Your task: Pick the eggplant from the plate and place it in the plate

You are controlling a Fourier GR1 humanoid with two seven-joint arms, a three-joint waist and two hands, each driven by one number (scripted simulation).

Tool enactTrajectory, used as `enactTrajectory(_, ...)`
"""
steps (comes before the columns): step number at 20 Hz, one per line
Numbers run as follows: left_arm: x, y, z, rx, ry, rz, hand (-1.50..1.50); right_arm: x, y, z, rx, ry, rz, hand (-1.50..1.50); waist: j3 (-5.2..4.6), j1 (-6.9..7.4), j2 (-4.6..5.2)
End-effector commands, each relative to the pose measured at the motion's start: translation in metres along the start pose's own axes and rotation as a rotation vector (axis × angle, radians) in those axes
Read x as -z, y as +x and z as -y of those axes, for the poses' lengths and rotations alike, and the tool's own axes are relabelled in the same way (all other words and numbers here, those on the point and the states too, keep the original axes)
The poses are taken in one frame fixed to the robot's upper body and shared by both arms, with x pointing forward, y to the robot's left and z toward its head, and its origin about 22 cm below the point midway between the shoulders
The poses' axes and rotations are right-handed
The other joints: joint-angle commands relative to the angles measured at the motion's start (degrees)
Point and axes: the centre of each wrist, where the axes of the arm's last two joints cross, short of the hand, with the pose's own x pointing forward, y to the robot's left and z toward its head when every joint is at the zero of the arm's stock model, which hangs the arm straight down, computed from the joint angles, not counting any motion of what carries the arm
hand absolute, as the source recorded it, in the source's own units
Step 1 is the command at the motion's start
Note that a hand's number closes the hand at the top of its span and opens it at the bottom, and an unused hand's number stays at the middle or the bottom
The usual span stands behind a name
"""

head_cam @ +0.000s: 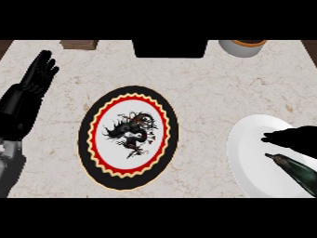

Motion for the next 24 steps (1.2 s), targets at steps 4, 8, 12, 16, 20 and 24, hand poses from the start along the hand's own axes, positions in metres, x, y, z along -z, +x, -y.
enactTrajectory(4,0.01,0.003,-0.008,0.006,0.009,0.014,0.0,0.038,0.003,-0.033,-0.006,0.056,-0.01,-1.5,0.0,-0.36,-0.01)
enactTrajectory(8,-0.012,-0.001,0.003,0.011,0.001,-0.004,0.0,0.039,-0.026,-0.036,0.009,0.085,-0.018,-1.5,0.01,0.09,-0.03)
enactTrajectory(12,-0.014,-0.006,-0.007,0.023,0.011,-0.001,0.0,0.048,-0.01,-0.051,-0.02,0.088,-0.038,-1.5,-0.01,-0.26,-0.1)
enactTrajectory(16,-0.002,0.02,-0.002,0.014,0.007,0.016,0.0,0.062,-0.027,-0.058,-0.038,0.104,-0.075,-1.5,0.03,0.21,-0.04)
enactTrajectory(20,-0.011,-0.014,-0.001,0.021,-0.002,-0.003,0.0,0.068,-0.022,-0.081,0.011,0.044,0.001,1.5,0.01,-0.31,0.02)
enactTrajectory(24,-0.002,-0.01,0.005,0.014,0.001,0.001,0.0,0.071,-0.017,-0.054,-0.042,-0.16,0.059,1.5,0.02,-0.15,0.03)
